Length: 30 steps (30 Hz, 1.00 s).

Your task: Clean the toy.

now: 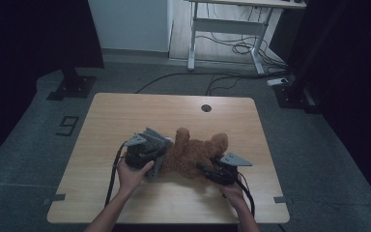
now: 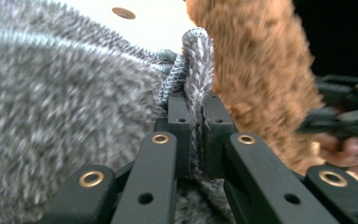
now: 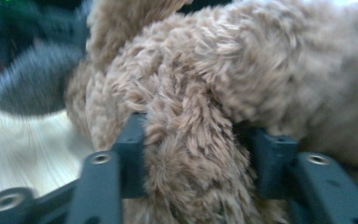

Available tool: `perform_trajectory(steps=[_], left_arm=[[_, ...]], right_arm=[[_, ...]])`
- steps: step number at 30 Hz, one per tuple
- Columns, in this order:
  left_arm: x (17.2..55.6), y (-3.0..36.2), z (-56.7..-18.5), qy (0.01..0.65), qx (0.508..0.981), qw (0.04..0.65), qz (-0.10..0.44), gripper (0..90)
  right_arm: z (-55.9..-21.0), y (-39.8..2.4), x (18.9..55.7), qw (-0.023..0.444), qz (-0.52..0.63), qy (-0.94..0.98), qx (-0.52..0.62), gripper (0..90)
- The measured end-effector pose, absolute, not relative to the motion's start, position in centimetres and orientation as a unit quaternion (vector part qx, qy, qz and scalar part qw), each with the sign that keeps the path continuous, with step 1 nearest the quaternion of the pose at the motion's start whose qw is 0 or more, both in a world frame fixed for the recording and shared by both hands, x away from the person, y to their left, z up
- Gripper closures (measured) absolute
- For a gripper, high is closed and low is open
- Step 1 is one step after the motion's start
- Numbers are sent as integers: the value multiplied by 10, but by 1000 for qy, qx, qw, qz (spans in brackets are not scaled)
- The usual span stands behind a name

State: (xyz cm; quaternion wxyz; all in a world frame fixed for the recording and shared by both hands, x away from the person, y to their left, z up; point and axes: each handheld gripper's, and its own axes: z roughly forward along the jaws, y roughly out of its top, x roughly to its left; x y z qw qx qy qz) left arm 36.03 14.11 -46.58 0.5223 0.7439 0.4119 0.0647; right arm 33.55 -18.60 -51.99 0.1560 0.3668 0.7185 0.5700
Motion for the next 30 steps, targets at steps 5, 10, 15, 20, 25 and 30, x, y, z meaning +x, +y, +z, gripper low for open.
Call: perform_trajectory(steps=[5, 10, 15, 20, 25, 30], left_arm=[[353, 127, -424, 381, 747, 539, 79, 837], [351, 75, -385, 326, 769, 543, 86, 836], [358, 1, -382, 288, 812, 499, 94, 833], [376, -49, -411, 290, 848, 432, 100, 833], [388, -49, -443, 308, 853, 415, 73, 835], [382, -23, -434, 315, 846, 418, 102, 836]], right_arm=[[-524, -184, 327, 185, 559, 731, 346, 573], [-527, -183, 325, 200, 557, 731, 339, 589], [-527, -183, 322, 211, 556, 730, 337, 600], [-529, -181, 318, 228, 556, 728, 330, 620], [-532, -181, 316, 229, 546, 733, 334, 637], [-533, -180, 316, 230, 546, 734, 332, 642]])
